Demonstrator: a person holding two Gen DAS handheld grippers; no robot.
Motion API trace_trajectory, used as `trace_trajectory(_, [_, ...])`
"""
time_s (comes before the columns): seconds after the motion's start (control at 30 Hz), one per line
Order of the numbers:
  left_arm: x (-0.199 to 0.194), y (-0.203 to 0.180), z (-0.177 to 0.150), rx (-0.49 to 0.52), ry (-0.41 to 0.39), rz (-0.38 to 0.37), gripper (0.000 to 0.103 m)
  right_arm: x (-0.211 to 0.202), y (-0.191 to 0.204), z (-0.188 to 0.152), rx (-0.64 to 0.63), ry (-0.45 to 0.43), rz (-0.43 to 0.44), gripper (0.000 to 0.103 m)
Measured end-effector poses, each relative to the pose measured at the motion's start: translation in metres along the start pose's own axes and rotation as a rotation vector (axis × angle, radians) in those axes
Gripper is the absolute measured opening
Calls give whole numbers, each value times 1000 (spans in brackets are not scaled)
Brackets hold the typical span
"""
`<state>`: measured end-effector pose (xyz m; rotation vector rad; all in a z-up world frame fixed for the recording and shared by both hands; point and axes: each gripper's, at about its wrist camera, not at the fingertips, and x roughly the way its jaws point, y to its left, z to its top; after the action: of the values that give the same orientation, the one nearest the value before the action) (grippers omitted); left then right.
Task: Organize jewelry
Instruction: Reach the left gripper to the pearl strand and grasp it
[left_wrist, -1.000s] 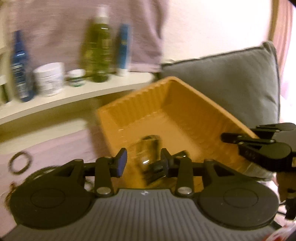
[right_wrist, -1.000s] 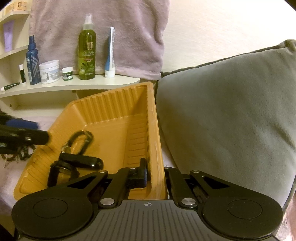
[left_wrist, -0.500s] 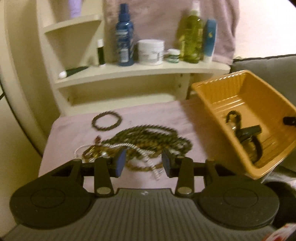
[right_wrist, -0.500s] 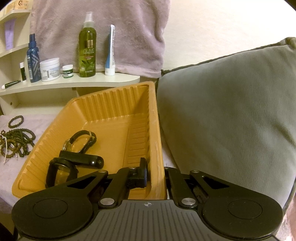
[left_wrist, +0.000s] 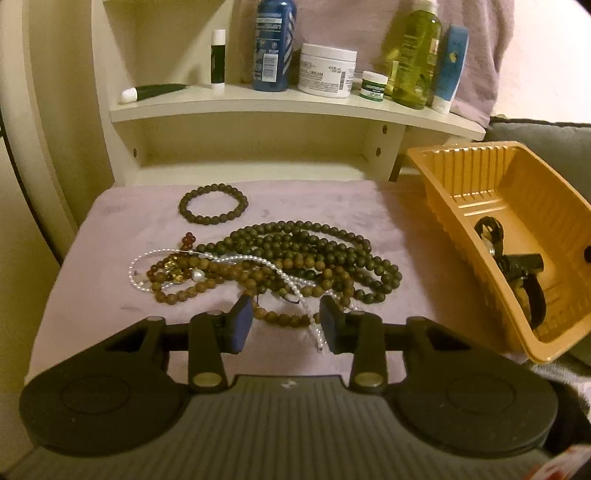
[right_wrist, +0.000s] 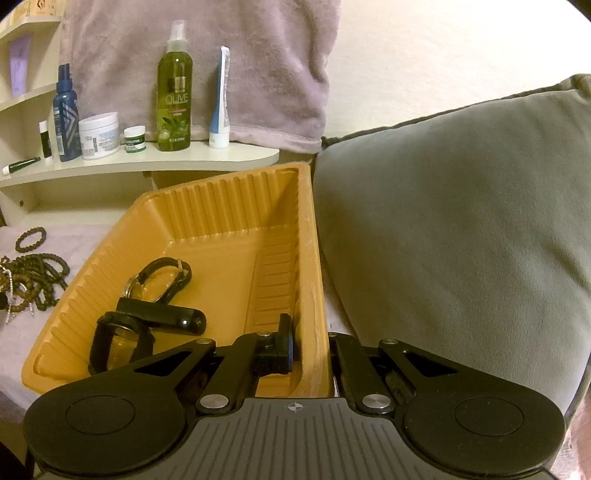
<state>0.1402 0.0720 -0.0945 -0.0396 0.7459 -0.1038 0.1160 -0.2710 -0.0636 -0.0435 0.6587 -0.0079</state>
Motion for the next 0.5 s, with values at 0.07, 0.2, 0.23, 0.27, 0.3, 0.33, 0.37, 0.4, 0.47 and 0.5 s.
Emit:
trace_trajectory(0.07, [2, 0, 0, -7, -7, 4, 31, 0, 0, 0, 2, 3, 1, 4])
trace_trajectory(0.2, [6, -2, 2, -8, 4, -21, 23, 1, 0, 1, -2, 3, -1, 4])
trace_trajectory(0.23, [8, -4, 3, -7, 7, -26, 22, 1, 0, 1, -2, 4, -2, 5])
trace_trajectory(0.27, [10, -4, 3, -11, 7, -30, 21, 1, 0, 1, -3, 5, -2, 5])
trace_trajectory(0.3, [11, -5, 4, -10, 2, -29, 17, 1, 0, 1, -4, 4, -2, 5])
trace_trajectory(0.33, [14, -6, 5, -9, 5, -29, 16, 1, 0, 1, -6, 5, -3, 5])
trace_trajectory(0.37, [16, -6, 6, -13, 12, -28, 15, 2, 0, 1, -6, 5, -4, 5])
trace_trajectory(0.4, [18, -5, 6, -21, 20, -30, 13, 2, 0, 1, -6, 5, -4, 5])
trace_trajectory(0.47, [22, -3, 7, -36, 26, -36, 12, 2, 0, 1, -7, 4, -5, 5])
trace_trajectory(0.5, [23, -2, 7, -42, 29, -39, 12, 2, 0, 1, -8, 4, -5, 5])
